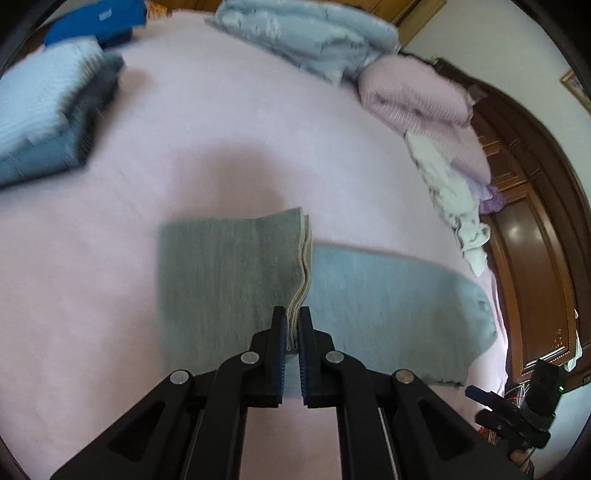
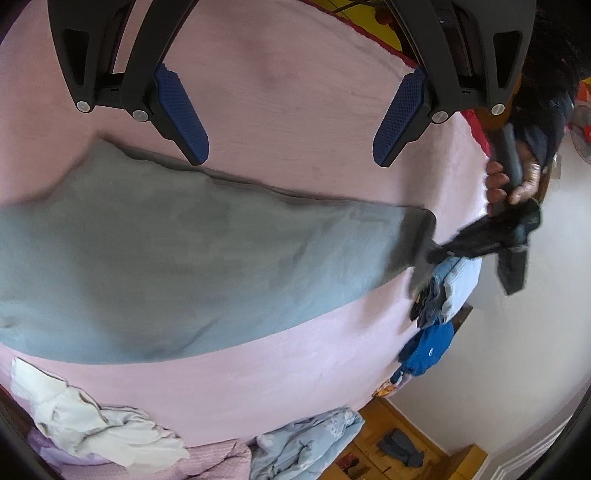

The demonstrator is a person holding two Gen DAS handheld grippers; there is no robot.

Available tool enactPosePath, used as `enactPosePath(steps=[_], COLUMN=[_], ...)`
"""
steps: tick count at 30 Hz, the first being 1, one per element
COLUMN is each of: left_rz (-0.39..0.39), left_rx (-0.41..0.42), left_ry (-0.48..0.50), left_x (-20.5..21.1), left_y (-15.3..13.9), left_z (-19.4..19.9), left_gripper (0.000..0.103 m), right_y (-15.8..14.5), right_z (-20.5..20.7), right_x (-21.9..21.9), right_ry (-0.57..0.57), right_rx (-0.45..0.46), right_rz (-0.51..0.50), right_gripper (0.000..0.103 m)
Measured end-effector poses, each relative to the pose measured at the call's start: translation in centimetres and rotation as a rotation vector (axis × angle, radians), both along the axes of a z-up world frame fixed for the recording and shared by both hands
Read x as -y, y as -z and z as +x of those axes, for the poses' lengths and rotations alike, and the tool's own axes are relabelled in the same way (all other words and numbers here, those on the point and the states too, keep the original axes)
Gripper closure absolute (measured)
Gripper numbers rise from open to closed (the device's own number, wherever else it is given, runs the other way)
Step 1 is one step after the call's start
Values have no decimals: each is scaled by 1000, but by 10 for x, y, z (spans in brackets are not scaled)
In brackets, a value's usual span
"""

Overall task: Fold clothes
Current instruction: 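Release the folded cuff end with the left gripper and press it flat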

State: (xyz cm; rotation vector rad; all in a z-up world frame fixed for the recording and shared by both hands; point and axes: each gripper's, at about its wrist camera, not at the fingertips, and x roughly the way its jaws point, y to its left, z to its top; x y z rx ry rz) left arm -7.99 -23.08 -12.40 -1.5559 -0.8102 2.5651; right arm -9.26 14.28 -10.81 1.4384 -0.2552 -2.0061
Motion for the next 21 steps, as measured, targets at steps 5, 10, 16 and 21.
enactPosePath(steps=[5, 10, 16, 21], left_rz=[18, 21, 57, 38], left_rx=[59, 43, -23, -15], left_ry=[-10, -8, 1, -20], left_x=[-21, -23, -22, -11], left_y=[22, 16, -3, -4], left_z=[-16, -11, 2, -5], left_gripper=[99, 96, 71, 63], right_y=[1, 8, 9, 9], right_z=[-4, -6, -5, -5], right_x=[-14, -20, -23, -29], right_ry=[22, 36, 38, 52], right_rx=[9, 39, 46, 50], right_rz=[-30, -59, -75, -90], right_gripper=[12, 12, 12, 12])
